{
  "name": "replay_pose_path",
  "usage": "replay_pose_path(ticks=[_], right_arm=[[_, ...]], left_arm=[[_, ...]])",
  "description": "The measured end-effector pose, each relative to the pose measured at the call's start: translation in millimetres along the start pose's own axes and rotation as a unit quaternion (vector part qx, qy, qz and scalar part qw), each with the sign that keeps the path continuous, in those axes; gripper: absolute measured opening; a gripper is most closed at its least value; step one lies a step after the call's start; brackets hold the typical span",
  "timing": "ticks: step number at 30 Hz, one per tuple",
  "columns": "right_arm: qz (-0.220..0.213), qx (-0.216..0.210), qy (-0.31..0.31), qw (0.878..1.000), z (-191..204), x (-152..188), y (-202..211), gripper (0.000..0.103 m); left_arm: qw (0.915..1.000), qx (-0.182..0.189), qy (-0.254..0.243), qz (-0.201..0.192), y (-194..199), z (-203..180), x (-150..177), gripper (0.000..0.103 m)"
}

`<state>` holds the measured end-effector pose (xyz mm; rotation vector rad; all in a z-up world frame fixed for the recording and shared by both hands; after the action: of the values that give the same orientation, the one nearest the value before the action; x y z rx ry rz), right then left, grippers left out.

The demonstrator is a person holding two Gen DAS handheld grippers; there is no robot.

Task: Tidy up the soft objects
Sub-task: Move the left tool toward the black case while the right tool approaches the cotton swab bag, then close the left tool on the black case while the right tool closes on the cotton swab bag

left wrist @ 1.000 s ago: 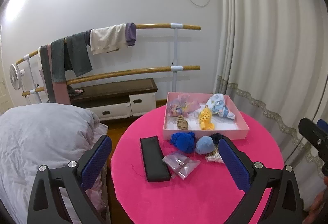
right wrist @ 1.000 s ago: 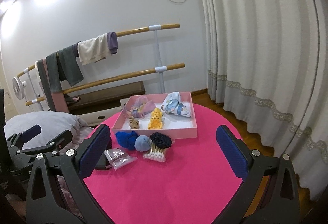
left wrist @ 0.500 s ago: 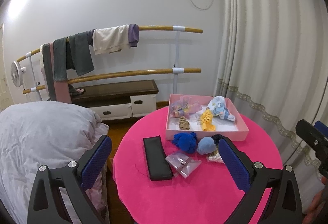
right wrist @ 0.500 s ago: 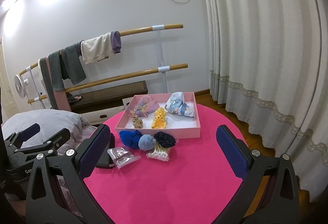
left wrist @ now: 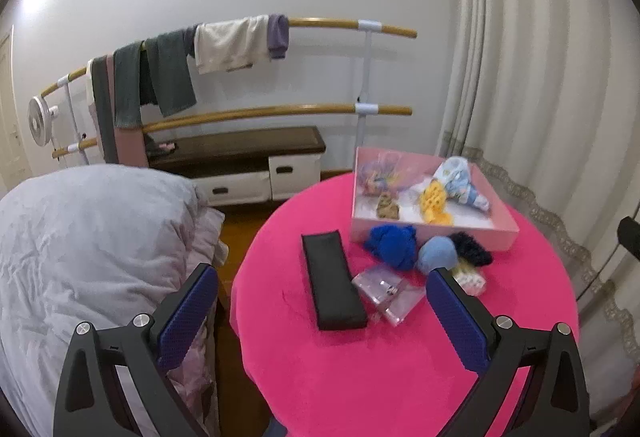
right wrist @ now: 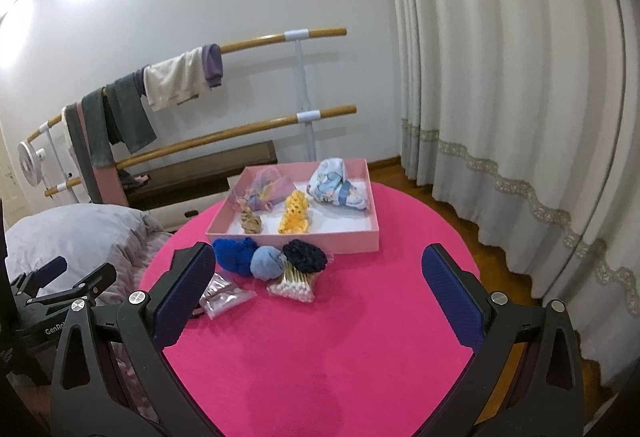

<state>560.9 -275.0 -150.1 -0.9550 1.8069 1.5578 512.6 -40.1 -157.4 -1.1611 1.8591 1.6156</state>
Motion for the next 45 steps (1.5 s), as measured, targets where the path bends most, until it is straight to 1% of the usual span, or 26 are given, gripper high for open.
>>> replay_pose_path(ticks=[10,22,26,31,38,43,44,45], right_arm=[[0.037,-0.013,0.001,0.999,1.0,13.0,-33.4,0.103],[0.101,-0.038,0.002,0.994,7.9,40.1,-90.6,0.103],[0.124,-0.048,0.002,0.991,9.4,48.6,-112.3,0.103],[0.148,-0.058,0.001,0.987,12.7,57.4,-136.1,0.103],[0.173,-0.073,-0.003,0.982,16.3,66.9,-168.4,0.103],[0.180,-0.082,-0.016,0.980,18.9,69.3,-190.7,0.102],[0.180,-0.083,-0.018,0.980,19.1,69.3,-193.4,0.102],[0.180,-0.085,-0.022,0.980,19.0,69.3,-197.5,0.099]], left_arm=[[0.9991,-0.017,-0.011,0.037,-44.0,0.5,7.3,0.103],[0.9931,-0.047,-0.015,0.106,-133.5,5.1,26.7,0.103],[0.9912,-0.054,-0.013,0.120,-163.5,7.3,31.8,0.103],[0.9896,-0.062,-0.013,0.129,-195.6,4.8,32.0,0.103],[0.9884,-0.068,-0.007,0.136,-228.4,5.5,27.5,0.103],[0.9879,-0.074,-0.012,0.136,-245.4,3.4,22.2,0.103],[0.9878,-0.075,-0.012,0.136,-248.0,2.9,21.2,0.103],[0.9879,-0.075,-0.013,0.135,-250.6,2.8,20.3,0.103]])
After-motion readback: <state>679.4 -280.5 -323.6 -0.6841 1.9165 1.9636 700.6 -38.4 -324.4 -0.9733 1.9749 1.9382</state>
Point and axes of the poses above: each gripper's, at about its wrist camera, not at the fingertips, and y roughly against the way its jaws point, z to its left, x to its underside, the point moved 2 cm from there along -y, roughly the way its jaws point, and after that the axes turned 15 degrees about y, right-handed, at the moved point
